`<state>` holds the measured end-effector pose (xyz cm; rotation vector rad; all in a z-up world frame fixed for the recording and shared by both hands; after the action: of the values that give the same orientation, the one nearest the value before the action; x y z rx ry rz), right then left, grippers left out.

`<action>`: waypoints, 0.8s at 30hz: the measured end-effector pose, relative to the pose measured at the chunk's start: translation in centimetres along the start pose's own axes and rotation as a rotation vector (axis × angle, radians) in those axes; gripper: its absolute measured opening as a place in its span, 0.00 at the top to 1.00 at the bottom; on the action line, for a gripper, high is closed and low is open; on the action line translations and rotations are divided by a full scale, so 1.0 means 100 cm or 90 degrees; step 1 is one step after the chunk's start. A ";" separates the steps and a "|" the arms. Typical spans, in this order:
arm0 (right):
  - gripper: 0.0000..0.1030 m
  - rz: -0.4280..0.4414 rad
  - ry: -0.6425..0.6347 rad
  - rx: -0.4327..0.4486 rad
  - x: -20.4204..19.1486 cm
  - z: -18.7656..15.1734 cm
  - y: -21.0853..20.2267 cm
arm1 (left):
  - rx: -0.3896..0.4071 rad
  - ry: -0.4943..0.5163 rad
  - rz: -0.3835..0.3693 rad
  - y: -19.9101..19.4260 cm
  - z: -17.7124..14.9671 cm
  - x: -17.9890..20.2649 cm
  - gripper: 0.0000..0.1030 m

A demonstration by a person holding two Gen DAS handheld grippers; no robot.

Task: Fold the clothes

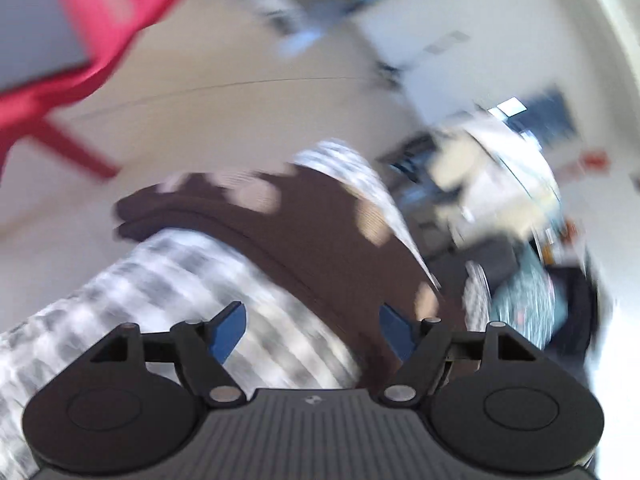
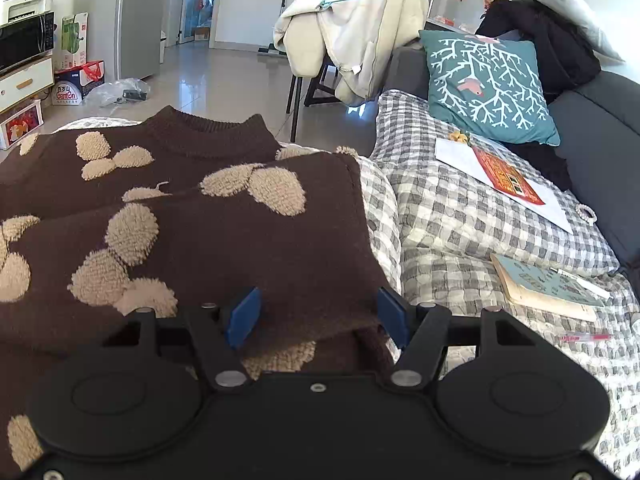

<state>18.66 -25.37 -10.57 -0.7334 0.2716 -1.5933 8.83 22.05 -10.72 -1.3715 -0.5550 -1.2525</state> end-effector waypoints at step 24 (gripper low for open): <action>0.35 -0.001 0.049 0.024 -0.027 0.030 -0.021 | 0.102 -0.302 -0.010 0.044 0.062 -0.100 0.78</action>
<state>18.75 -21.72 -7.84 -0.6446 0.2956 -1.6264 11.66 29.85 -20.13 -1.5332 -0.9718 -0.8688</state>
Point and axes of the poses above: each gripper's, at about its wrist camera, not at the fingertips, and y roughly the way its jaws point, x to its right, z to its top, the point moved 10 cm from there along y, roughly the way its jaws point, and after that the axes turned 14 degrees about -z, right-handed, at the moved point
